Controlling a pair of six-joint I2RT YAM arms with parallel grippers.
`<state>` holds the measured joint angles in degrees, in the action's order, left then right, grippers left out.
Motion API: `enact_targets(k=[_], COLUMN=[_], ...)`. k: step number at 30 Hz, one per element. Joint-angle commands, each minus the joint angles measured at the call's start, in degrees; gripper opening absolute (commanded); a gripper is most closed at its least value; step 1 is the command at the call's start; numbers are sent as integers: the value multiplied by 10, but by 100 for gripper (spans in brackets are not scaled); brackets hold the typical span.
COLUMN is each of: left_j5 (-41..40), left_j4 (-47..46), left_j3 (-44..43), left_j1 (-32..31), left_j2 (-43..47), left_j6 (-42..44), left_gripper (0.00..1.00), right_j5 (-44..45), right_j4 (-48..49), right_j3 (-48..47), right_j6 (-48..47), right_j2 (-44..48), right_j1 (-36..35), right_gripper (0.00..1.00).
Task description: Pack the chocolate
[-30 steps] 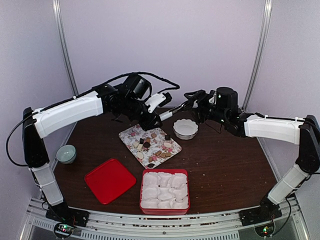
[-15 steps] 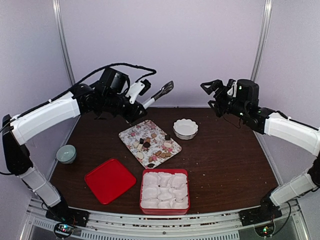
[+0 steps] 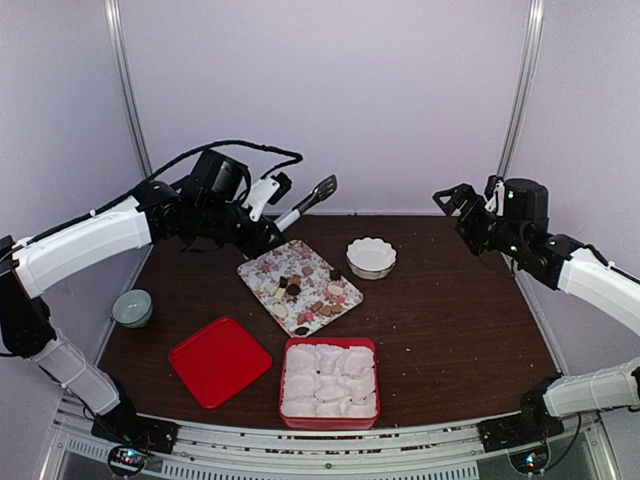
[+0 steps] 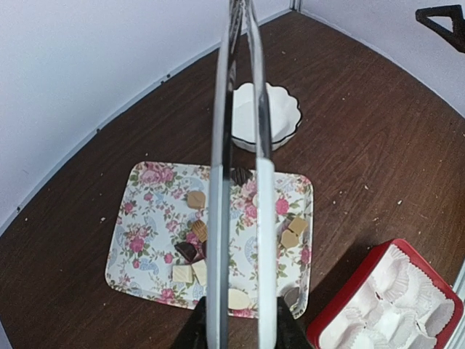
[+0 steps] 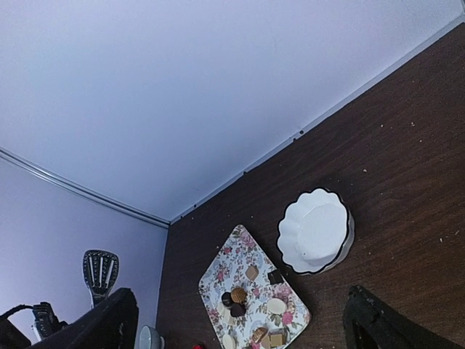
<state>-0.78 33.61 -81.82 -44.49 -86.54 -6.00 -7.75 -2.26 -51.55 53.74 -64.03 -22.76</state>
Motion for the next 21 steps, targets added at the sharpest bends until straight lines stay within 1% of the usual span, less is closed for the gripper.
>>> enact_targets(k=[1,2,3,4,7,10,13,15,17,21], left_j5=[42,63,68,68,69,65,55,46,28,3], left_j4=[-19,-20,-20,-13,16,24,38,46,59,97], left_j3=[29,45,60,70,92,125,149,161,169,173], left_j1=[37,46,52,57,59,60,60,60,61,61], left_j2=[56,65,72,73,68,76,86,93,95,85], left_j6=[-7,-1,2,5,23,22,17,15,11,8], left_gripper=[0,0,1,2,2,5,17,19,24,31], right_j5=[1,-3,-7,-11,-22,-32,-43,-52,-60,-73], right_j4=[-25,-26,-26,-25,-25,-33,-46,-55,-63,-77], right_j3=[17,21,25,29,42,43,43,45,48,56], right_j6=[-26,-27,-28,-27,-29,-41,-56,-66,-73,-84], right_j2=[24,27,29,32,37,41,46,49,51,55], right_j1=[6,7,8,9,10,11,12,13,14,16], right_gripper=[100,100,100,100,100,100,100,100,100,100])
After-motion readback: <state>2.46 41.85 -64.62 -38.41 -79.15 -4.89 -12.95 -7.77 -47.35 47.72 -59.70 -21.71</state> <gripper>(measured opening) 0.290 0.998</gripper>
